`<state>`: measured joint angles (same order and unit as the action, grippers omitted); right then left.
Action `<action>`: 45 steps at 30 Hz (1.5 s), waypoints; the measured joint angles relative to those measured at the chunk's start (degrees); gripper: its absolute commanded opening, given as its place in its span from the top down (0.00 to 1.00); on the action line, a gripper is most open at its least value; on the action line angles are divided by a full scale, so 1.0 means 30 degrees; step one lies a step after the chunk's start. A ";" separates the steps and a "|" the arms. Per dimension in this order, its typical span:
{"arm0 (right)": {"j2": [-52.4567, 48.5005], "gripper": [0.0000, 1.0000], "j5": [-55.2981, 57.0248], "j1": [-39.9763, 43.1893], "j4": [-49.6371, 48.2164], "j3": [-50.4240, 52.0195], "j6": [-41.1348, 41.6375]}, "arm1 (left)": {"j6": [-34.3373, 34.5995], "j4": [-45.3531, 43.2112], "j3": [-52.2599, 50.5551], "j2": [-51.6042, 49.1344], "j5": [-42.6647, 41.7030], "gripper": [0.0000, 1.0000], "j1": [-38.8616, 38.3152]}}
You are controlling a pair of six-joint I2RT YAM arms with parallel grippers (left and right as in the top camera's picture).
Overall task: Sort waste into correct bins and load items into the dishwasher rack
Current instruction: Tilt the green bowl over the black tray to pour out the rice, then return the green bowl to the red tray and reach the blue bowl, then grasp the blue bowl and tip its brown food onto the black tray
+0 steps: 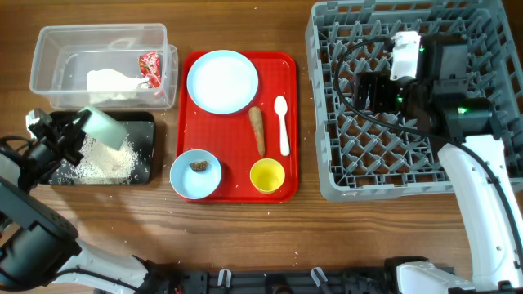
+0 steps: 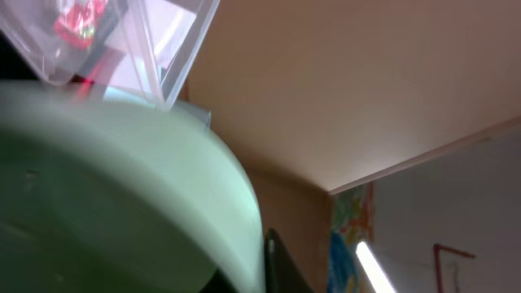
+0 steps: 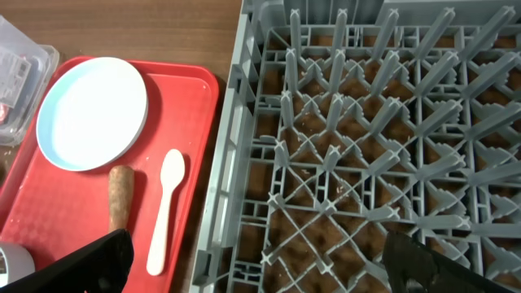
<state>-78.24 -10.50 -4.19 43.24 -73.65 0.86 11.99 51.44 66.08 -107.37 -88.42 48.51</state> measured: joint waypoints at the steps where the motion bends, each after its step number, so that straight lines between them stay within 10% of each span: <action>1: 0.0000 0.00 -0.0007 0.0000 0.0080 0.0000 0.0000 | 0.0182 0.0984 0.0022 0.0000 -0.0066 0.96 0.0000; 17: 0.0000 0.00 -0.0007 0.0000 0.0175 0.0000 0.0000 | 0.0838 -0.0197 -0.0226 0.2557 0.0590 0.96 -0.1137; 22: 0.0000 0.00 -0.0015 0.0000 0.0175 0.0000 0.0000 | 0.1421 -0.3140 0.0022 0.8801 1.0499 0.96 -0.9821; 29: 0.0000 0.00 -0.0080 0.0000 0.0153 0.0000 0.0415 | 0.1690 -0.4860 0.0044 0.6273 2.9456 0.96 -2.3809; 33: 0.0000 0.00 -0.0080 0.0000 0.0160 0.0000 0.0503 | 0.1698 -0.4845 0.0044 0.2798 3.2436 0.89 -2.5857; 35: 0.0000 0.00 -0.0080 0.0000 0.0160 0.0000 0.0503 | 0.1698 -0.4779 0.0044 0.1923 3.2982 0.58 -2.6053; 38: 0.0000 0.00 -0.0080 0.0000 0.0160 0.0000 0.0503 | 0.1698 -0.4867 0.0066 0.1865 3.3332 0.40 -2.6068; 45: 0.0000 0.00 -0.0073 0.0000 0.0357 0.0000 0.0503 | 0.4218 0.2222 0.2514 0.5136 3.1583 0.43 -2.6068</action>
<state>-78.24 -10.72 -4.19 44.31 -73.65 2.37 24.64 58.11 73.63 -91.96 6.33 -29.69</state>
